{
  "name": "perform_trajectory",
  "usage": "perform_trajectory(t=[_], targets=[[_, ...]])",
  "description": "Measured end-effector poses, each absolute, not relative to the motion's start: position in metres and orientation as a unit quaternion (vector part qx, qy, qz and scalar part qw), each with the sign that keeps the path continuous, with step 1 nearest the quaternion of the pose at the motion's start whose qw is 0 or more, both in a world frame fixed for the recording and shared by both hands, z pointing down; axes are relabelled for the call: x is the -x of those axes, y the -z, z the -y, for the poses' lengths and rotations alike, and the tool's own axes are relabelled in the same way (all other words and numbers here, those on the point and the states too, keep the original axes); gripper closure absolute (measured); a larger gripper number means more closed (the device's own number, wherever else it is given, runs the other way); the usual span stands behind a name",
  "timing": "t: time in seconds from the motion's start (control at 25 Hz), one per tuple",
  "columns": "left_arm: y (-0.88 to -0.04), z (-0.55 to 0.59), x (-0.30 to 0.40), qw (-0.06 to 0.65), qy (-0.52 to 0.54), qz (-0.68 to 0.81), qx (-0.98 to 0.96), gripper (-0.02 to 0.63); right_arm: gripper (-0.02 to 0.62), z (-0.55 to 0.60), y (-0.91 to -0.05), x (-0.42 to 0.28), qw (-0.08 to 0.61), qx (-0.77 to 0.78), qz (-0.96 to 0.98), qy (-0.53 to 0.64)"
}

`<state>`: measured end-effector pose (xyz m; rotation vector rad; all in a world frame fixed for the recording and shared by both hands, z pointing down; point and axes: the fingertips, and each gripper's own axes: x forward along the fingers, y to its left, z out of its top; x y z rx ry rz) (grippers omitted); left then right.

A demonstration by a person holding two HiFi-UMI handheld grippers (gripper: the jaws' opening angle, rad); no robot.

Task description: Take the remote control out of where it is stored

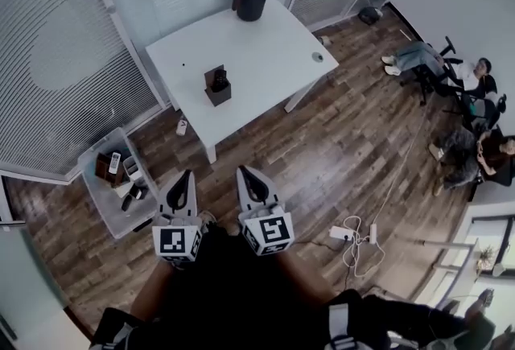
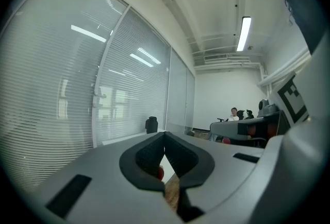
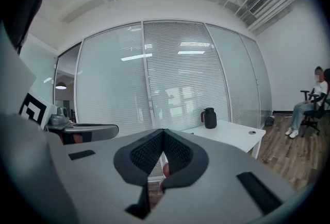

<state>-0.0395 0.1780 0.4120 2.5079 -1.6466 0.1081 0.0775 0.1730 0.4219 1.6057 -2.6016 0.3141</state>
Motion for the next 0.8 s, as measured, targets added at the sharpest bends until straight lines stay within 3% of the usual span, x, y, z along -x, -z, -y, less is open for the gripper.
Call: perform_trajectory(t=[0.8], targets=[[-0.424, -0.132, 0.049, 0.071, -0.037, 0.533, -0.842, 0.600, 0.594, -0.131, -0.437, -0.069, 0.036, -0.541, 0.833, -0.114]])
